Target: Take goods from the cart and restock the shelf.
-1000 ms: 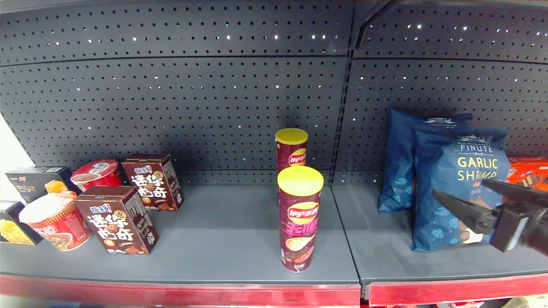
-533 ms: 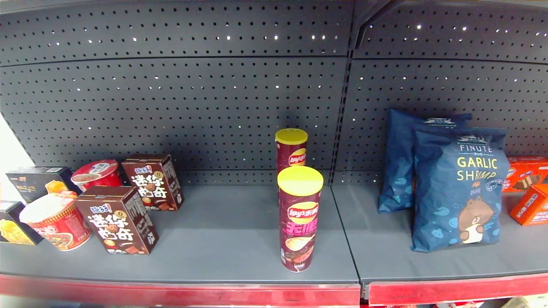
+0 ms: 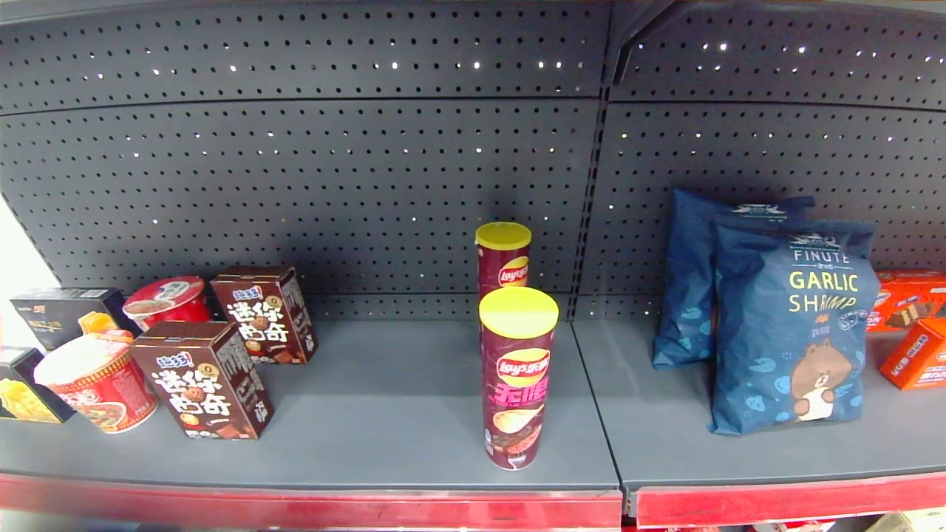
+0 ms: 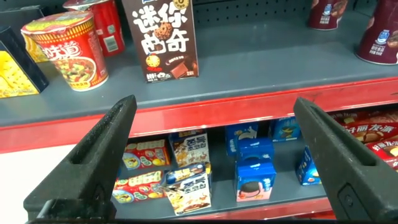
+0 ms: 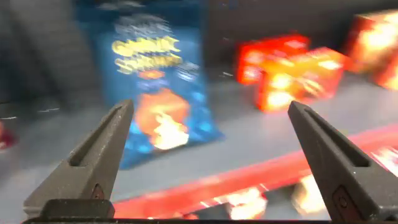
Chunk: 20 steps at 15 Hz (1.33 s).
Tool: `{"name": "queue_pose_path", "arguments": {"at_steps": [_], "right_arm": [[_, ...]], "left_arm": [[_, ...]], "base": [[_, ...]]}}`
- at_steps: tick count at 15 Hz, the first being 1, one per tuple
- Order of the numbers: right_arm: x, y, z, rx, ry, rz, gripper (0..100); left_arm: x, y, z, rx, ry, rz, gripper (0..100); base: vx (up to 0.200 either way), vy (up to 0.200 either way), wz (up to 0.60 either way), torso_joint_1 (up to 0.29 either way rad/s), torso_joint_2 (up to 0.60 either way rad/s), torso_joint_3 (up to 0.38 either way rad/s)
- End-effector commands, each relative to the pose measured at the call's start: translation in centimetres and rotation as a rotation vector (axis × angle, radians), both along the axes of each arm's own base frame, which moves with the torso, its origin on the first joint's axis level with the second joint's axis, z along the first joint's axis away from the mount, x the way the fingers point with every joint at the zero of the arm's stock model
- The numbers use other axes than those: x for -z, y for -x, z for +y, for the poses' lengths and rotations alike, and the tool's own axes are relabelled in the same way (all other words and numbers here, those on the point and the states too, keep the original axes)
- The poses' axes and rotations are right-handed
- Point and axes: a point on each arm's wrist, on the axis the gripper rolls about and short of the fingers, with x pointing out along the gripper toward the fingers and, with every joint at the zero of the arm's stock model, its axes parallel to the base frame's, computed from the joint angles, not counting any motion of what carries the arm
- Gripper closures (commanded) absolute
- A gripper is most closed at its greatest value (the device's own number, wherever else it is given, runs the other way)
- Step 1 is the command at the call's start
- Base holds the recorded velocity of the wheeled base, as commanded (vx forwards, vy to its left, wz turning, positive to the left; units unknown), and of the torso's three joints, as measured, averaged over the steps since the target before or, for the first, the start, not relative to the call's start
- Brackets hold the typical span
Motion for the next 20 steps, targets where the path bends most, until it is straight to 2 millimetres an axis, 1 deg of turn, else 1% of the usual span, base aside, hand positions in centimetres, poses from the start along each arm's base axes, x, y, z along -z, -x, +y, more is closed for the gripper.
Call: {"name": "queue_pose_path", "arguments": {"at_steps": [1, 2, 4, 5, 7, 8, 9, 11, 13, 14, 15, 19, 20], "right_arm": [[1.7, 1.7, 0.0, 0.067, 0.002, -0.022, 0], [2.9, 2.8, 0.1, 0.058, 0.002, -0.022, 0], [5.5, 3.9, 0.3, -0.005, 0.005, 0.015, 0], [7.0, 4.3, 0.4, -0.039, 0.008, 0.036, 0], [8.1, 4.0, 0.4, -0.05, 0.015, 0.056, 0], [9.0, 3.8, 0.4, -0.057, 0.013, 0.093, 0], [9.2, 3.8, 0.5, -0.135, 0.021, 0.096, 0], [9.2, 3.8, 0.7, -0.238, 0.044, 0.092, 0], [9.2, 3.9, 0.7, -0.246, 0.052, 0.093, 0], [9.2, 3.8, 0.7, -0.2, 0.036, 0.162, 0], [9.2, 3.9, 0.7, -0.196, 0.036, 0.17, 0], [9.2, 3.8, 0.8, -0.27, 0.049, 0.16, 0], [9.2, 3.8, 0.8, -0.26, 0.046, 0.166, 0]], "left_arm": [[0.0, 0.0, 0.0, 0.001, 0.0, -0.001, 0], [0.0, 0.0, 0.0, 0.003, -0.001, -0.001, 0], [0.0, 0.0, 0.0, 0.003, -0.001, -0.001, 0], [0.0, 0.0, 0.0, 0.003, 0.0, -0.001, 0], [0.0, 0.0, 0.0, 0.003, -0.001, 0.001, 0], [0.0, 0.0, 0.0, 0.003, 0.0, 0.001, 0], [0.0, 0.0, 0.0, 0.001, 0.0, 0.001, 0], [0.0, 0.0, 0.0, 0.003, -0.001, 0.001, 0], [0.0, 0.0, 0.0, 0.003, -0.003, 0.001, 0], [0.0, 0.0, 0.0, 0.003, -0.003, 0.001, 0], [0.0, 0.0, 0.0, 0.003, -0.003, 0.001, 0], [0.0, 0.0, 0.0, 0.003, -0.003, -0.001, 0], [0.0, 0.0, 0.0, 0.003, -0.003, -0.001, 0]], "base": [[0.0, 0.0, 0.0, 0.0, 0.0, 0.0], [0.0, 0.0, 0.0, 0.0, 0.0, 0.0], [0.0, 0.0, 0.0, 0.0, 0.0, 0.0], [0.0, 0.0, 0.0, 0.0, 0.0, 0.0], [0.0, 0.0, 0.0, 0.0, 0.0, 0.0], [0.0, 0.0, 0.0, 0.0, 0.0, 0.0], [0.0, 0.0, 0.0, 0.0, 0.0, 0.0], [0.0, 0.0, 0.0, 0.0, 0.0, 0.0], [0.0, 0.0, 0.0, 0.0, 0.0, 0.0], [0.0, 0.0, 0.0, 0.0, 0.0, 0.0], [0.0, 0.0, 0.0, 0.0, 0.0, 0.0], [0.0, 0.0, 0.0, 0.0, 0.0, 0.0], [0.0, 0.0, 0.0, 0.0, 0.0, 0.0]]}}
